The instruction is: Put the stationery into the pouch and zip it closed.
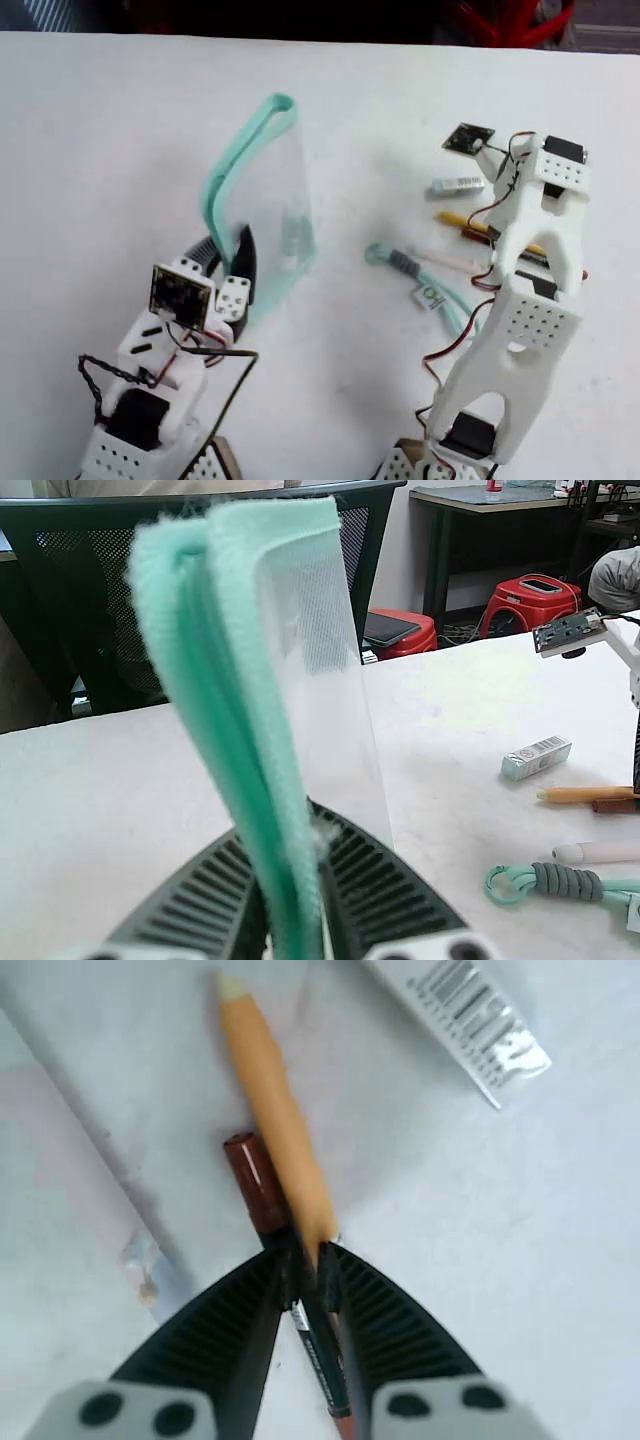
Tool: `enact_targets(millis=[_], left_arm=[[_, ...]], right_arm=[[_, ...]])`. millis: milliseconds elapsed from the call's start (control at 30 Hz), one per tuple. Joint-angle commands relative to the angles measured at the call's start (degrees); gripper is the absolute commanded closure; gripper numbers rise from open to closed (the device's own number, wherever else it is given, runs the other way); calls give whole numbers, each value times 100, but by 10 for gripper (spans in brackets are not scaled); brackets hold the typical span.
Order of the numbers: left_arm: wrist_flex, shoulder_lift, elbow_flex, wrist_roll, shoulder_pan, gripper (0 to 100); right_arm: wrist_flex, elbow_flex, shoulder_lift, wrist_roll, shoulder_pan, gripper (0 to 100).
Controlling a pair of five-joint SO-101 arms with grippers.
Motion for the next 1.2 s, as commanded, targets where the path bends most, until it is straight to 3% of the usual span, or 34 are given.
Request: enact_targets(millis=[0,100,400,467,667,900,1167], left_arm=[[-70,31,26,-62,-31,973],[-70,31,26,-62,-31,973],[-70,31,26,-62,-22,973],[-70,31,26,-62,-22,973],[-70,31,26,-62,-13,971],[255,31,-62,-62,312,869],[510,31,-229,-35,312,868]], right_arm=[[-251,132,-136,149,-4,847],[-629,220,75,290,75,817],[-1138,167,435,571,110,980],[-1130,167,268,510,110,975],[-1024,229,-892,-633,110,981],[48,220,-2492,-1653,-84,981],[716,220,-4180,-3710,-884,981]])
